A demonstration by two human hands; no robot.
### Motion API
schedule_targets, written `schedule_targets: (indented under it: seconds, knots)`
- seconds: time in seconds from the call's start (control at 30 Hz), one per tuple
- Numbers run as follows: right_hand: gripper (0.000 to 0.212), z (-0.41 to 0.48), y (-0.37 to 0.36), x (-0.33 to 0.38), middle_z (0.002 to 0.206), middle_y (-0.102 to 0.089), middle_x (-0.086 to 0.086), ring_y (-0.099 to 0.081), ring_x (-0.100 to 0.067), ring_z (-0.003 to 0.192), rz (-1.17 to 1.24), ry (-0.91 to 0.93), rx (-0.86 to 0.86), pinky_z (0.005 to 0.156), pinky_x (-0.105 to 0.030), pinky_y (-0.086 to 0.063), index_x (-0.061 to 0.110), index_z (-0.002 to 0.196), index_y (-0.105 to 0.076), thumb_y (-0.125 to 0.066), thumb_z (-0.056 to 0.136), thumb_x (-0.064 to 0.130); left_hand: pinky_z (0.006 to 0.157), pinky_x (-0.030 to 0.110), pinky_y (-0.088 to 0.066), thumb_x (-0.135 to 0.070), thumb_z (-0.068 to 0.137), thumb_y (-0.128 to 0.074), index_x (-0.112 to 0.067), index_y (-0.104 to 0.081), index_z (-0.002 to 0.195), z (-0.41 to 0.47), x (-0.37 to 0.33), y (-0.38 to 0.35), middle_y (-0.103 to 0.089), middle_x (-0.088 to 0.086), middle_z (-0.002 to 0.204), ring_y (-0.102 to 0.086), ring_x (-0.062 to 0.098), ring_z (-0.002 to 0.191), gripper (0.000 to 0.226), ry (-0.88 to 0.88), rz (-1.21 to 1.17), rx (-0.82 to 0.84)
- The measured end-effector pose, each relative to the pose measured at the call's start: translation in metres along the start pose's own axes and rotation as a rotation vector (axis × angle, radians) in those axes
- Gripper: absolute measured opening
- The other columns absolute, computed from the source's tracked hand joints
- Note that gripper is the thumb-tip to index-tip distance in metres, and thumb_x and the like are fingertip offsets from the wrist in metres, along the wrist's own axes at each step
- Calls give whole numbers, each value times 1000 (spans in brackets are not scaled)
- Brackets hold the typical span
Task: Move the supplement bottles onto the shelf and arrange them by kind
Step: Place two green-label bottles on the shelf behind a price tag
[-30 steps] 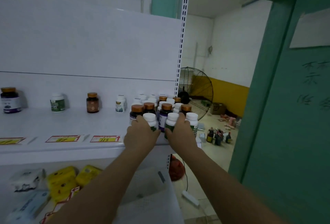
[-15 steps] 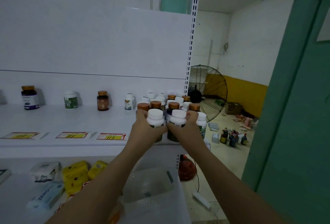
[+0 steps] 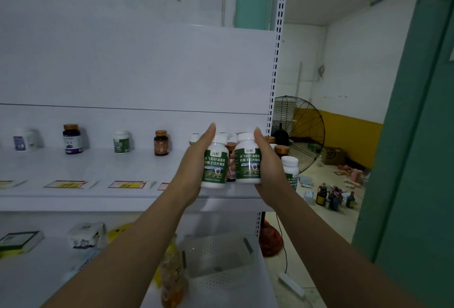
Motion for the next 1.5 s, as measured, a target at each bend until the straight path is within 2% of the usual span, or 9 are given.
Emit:
schedule_targets:
  seconds: [0.13, 0.3, 0.4, 0.47, 0.7, 0.8, 1.03, 1.4, 1.5]
  knots:
    - [39, -5, -17, 2, 82, -75, -4, -72, -18, 72, -46, -7, 37, 70, -34, -59, 17, 99, -68, -45, 95, 48, 72, 35, -54, -52, 88, -51, -23, -75, 62, -10, -9, 10, -71, 4, 68, -65, 21, 62, 45, -32, 31, -39]
    - [40, -3, -45, -3, 104, -70, -10, -64, -30, 96, -75, -10, 58, 93, -51, -48, 21, 100, -71, -53, 88, 54, 60, 29, -51, -52, 87, -53, -20, -67, 73, -27, -28, 29, -69, 4, 63, -64, 18, 51, 38, -46, 63, -82]
    - [94, 7, -72, -20, 139, -54, -1, -53, -26, 126, -127, -6, 82, 106, -51, -41, 27, 139, -46, -70, 60, 72, 62, 30, -52, -45, 85, -58, -23, -72, 72, -38, -41, 51, -70, 4, 65, -63, 19, 53, 29, -81, 90, -147]
    - [105, 14, -99, -37, 141, -51, 2, -51, -23, 129, -123, -27, 157, 106, -52, -41, 30, 143, -38, -73, 54, 74, 62, 31, -53, -39, 86, -59, -22, -73, 78, -47, -51, 76, -73, 3, 69, -66, 17, 55, 24, -117, 140, -215]
    - [62, 12, -214, -90, 100, -73, -9, -70, -24, 80, -76, -83, 367, 79, -43, -57, 16, 131, -53, -65, 80, 51, 51, 24, -49, -37, 88, -57, -18, -64, 77, -112, -92, 180, -68, 2, 61, -62, 15, 47, 23, -170, 275, -444]
    - [80, 0, -271, -110, 114, -69, -14, -70, -26, 87, -80, -114, 397, 83, -45, -57, 14, 137, -45, -68, 73, 57, 48, 24, -49, -40, 86, -58, -17, -62, 76, -147, -113, 225, -65, 6, 63, -60, 18, 48, 26, -184, 318, -517]
    - [35, -34, -403, -139, 84, -72, -10, -68, -16, 61, -90, -66, 514, 60, -27, -55, 15, 115, -59, -57, 91, 40, 55, 26, -52, -40, 88, -55, -21, -65, 73, -212, -168, 326, -69, 0, 62, -64, 15, 51, 26, -263, 365, -572]
    - [96, -11, -466, -151, 136, -56, -6, -58, -26, 121, -285, -17, 286, 103, -49, -45, 26, 136, -46, -62, 59, 81, 64, 37, -55, -46, 84, -61, -12, -54, 99, -166, -202, 417, -65, 16, 83, -65, 23, 61, 37, -258, 359, -400]
    - [76, 20, -433, -148, 134, -58, 2, -55, -22, 125, -376, 28, 201, 105, -50, -43, 36, 124, -54, -56, 63, 81, 78, 47, -56, -49, 85, -58, -20, -55, 92, -119, -183, 407, -68, 15, 95, -69, 27, 77, 30, -239, 396, -319]
Point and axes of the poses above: each hand's wrist, its own z-axis towards the middle knuckle, its own y-axis out of the back of the hand, x = y × z, the point moved 6 cm from there along z, towards the middle knuckle
